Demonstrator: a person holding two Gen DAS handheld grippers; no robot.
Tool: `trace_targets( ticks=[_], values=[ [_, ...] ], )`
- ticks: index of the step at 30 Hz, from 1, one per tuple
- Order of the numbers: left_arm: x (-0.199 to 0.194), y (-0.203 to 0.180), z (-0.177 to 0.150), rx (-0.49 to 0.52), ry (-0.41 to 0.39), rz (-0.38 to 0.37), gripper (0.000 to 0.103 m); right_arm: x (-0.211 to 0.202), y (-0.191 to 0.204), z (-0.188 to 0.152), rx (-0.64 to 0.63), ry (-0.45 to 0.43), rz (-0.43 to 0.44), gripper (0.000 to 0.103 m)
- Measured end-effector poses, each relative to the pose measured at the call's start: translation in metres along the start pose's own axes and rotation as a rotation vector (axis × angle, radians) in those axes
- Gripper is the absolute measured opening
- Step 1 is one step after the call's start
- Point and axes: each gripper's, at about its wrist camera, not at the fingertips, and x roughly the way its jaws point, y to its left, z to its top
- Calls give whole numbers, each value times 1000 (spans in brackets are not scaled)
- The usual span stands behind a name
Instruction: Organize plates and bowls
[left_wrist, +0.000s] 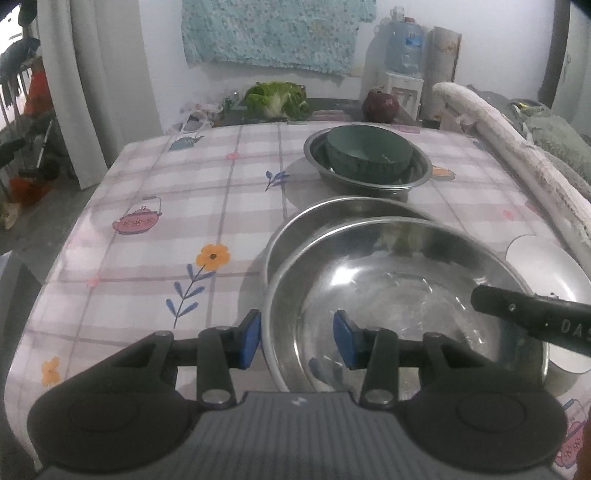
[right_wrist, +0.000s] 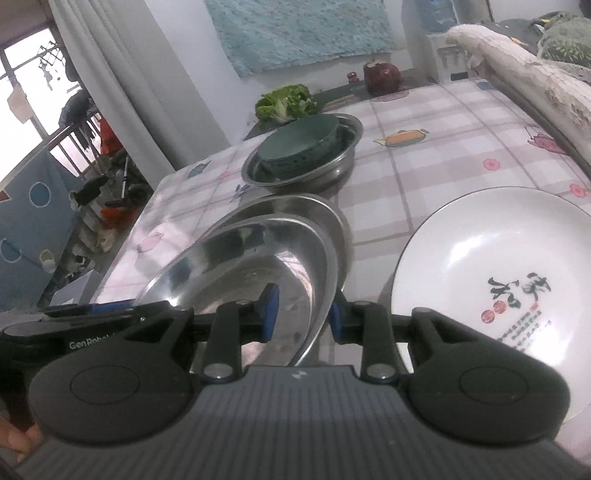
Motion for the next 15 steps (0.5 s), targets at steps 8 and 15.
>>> trace_targets(
  ticks=[8,15],
  values=[
    [3,-2,4,6,9,-1,44,8,-5,5,-7,-2,-18,33],
    [0,-1,0,4,4,-8,46,7,-7,12,-21,-30,-48,54]
  ],
)
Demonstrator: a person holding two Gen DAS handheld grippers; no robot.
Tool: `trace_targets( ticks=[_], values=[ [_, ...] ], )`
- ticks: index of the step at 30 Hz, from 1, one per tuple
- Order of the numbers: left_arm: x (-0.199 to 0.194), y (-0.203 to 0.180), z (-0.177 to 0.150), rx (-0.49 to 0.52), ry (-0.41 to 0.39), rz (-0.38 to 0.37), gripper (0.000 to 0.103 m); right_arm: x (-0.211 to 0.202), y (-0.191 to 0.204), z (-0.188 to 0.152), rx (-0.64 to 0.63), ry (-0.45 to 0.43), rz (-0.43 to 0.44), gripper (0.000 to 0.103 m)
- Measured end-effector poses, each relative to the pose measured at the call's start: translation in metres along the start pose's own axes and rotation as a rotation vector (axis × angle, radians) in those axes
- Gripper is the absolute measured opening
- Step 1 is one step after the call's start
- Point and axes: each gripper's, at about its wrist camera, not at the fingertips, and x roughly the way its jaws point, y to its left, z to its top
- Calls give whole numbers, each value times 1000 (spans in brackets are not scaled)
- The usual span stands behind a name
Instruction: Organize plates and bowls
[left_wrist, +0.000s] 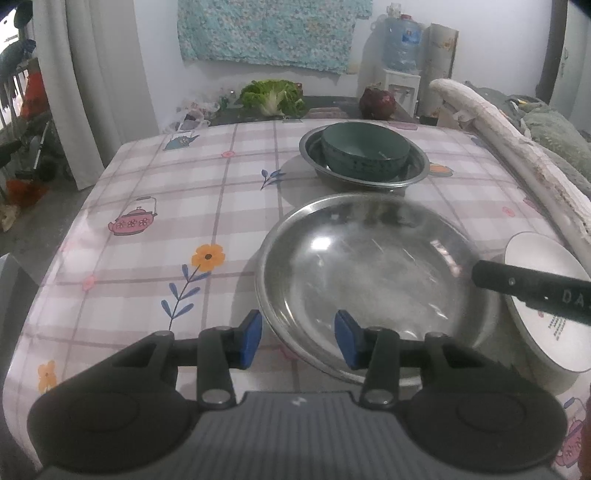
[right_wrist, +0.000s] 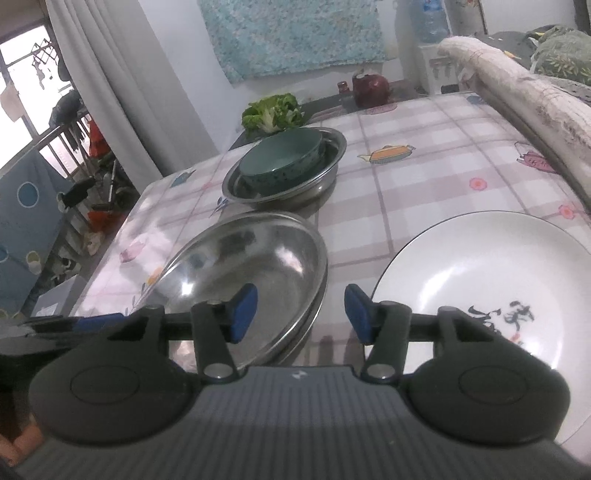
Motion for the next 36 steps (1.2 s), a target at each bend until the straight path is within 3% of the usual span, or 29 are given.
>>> trace_targets(
  ticks=[5,9,13,22,30,36],
  values=[
    [-14,-1,-4,4,-38,11,60,-4,-3,-1,13,-8,-1,58],
    [-27,-6,-10,13,-64,2,72,-13,-3,-5,14,-25,-4,72],
    [-40,-18,-19,18,-79,-34,80,-27,-7,-9,15,-46,-11,78],
    [-53,-63,-44,-5,-70,-200,80,-79,-27,-21,-60,-112,-101,80],
    [-45,-118,-59,18,-106,-330,80,-119,-82,-30,-97,-149,-236,80],
    [-26,-143,-53,-12,-127,-340,73,-114,-122,-34,-57,-124,-261,76]
  ],
)
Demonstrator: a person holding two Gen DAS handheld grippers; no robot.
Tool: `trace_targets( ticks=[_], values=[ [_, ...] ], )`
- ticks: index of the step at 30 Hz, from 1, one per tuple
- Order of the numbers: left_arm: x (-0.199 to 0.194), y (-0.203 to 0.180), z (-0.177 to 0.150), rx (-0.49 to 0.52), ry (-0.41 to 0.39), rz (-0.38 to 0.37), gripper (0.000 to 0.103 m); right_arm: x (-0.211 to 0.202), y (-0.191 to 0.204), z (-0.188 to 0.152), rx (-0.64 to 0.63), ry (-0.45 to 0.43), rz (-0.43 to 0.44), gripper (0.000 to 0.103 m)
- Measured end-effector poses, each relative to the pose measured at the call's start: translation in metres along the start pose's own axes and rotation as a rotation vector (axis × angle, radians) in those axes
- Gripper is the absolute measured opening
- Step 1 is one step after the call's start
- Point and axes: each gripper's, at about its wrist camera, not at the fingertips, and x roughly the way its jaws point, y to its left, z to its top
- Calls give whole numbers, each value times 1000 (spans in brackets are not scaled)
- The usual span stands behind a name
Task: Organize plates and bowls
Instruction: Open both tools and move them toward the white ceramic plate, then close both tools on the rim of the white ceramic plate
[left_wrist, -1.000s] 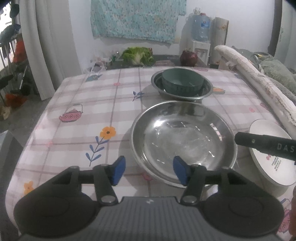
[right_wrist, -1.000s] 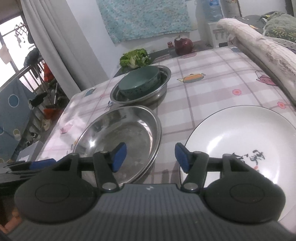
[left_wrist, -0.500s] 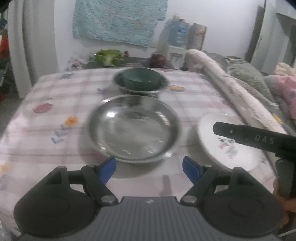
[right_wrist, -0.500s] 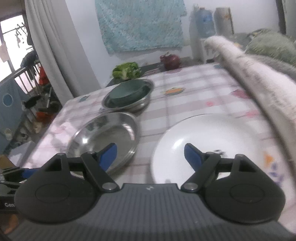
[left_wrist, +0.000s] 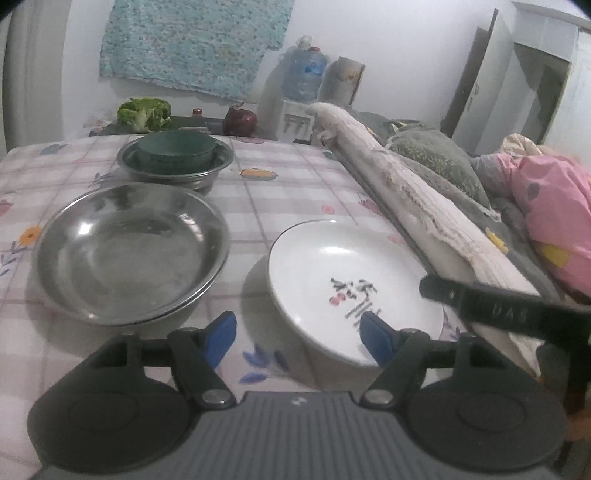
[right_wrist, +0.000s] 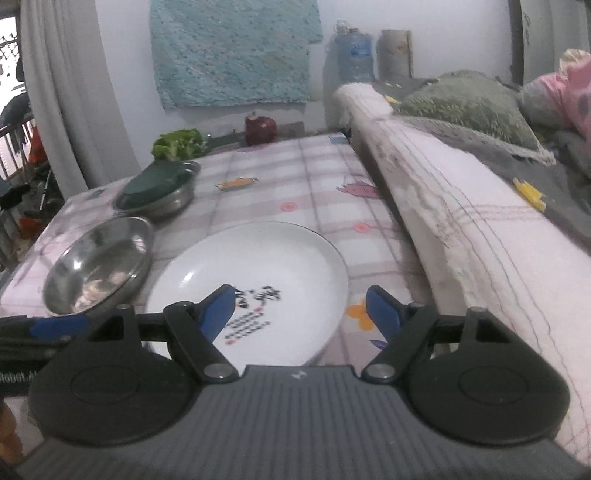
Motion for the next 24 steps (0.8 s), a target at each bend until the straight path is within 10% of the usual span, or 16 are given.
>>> trace_targets(
  ticks=[11,24],
  values=[
    [36,-13,5,43,37,136,45,47,-16,6,-8,54,-3,51],
    [54,-8,7,-2,93,98,20,76,-22,9,1,110,13,21]
  ],
)
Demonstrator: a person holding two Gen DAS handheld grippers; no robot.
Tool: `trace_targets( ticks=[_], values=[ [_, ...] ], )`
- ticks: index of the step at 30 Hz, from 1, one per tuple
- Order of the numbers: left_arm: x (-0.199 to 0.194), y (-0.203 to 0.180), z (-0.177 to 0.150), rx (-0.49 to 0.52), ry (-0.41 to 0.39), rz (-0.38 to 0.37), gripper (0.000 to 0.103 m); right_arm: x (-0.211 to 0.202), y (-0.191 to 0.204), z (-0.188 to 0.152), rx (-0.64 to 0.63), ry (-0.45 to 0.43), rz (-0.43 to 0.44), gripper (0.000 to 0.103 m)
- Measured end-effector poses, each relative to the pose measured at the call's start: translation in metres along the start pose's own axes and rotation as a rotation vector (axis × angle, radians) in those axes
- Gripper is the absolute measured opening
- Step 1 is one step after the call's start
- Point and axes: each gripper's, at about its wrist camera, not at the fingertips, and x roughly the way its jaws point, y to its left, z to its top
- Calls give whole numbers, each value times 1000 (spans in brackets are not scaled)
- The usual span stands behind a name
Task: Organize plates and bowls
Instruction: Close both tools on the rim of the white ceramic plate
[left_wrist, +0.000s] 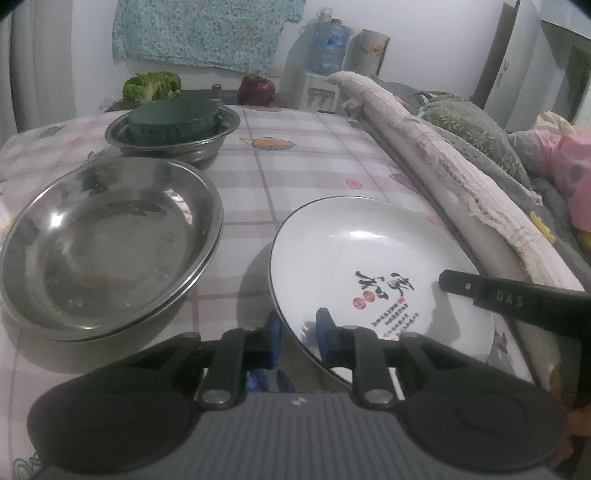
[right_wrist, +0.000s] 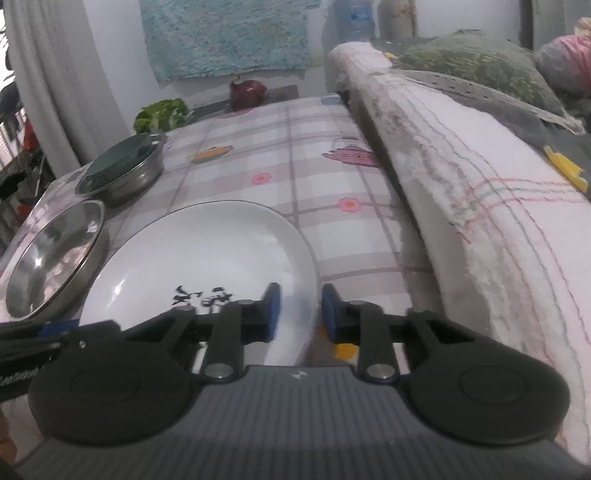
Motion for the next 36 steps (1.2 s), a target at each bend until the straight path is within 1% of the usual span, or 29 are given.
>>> trace_targets(
  ticks=[3,5,11,18,21,22,23,26,28,32,36],
  values=[
    [-3,1,-1,6,-5,4,18,-2,3,0,-12,5,-13,21],
    [-7,4,-2,6,-2,8,18,-5,4,-1,-3,13,-4,21],
    [-22,19,-11,-4,6,25,18,-18,22,-16,-40,31,21,21],
    [-44,37,-25,-28,3,26,18,-34,41,-34,-31,45,61,22],
    [-47,39,-27,-29,6,17,18,-39,47,-40,-33,40,61,23],
    [-47,40,-27,-31,8,12,18,-40,48,-41,-34,38,60,23],
    [-47,41,-26,-33,11,5,21,-40,49,-42,-34,36,58,23],
    [-42,44,-24,-46,27,-19,25,-41,49,-43,-22,34,59,23],
    [-38,46,-21,-42,30,-16,28,-40,48,-43,-17,32,60,23],
    [-27,52,-15,-57,43,-13,30,-35,48,-41,-13,32,60,23],
    [-20,53,-9,-49,38,-5,31,-31,45,-38,3,26,63,23]
  ],
)
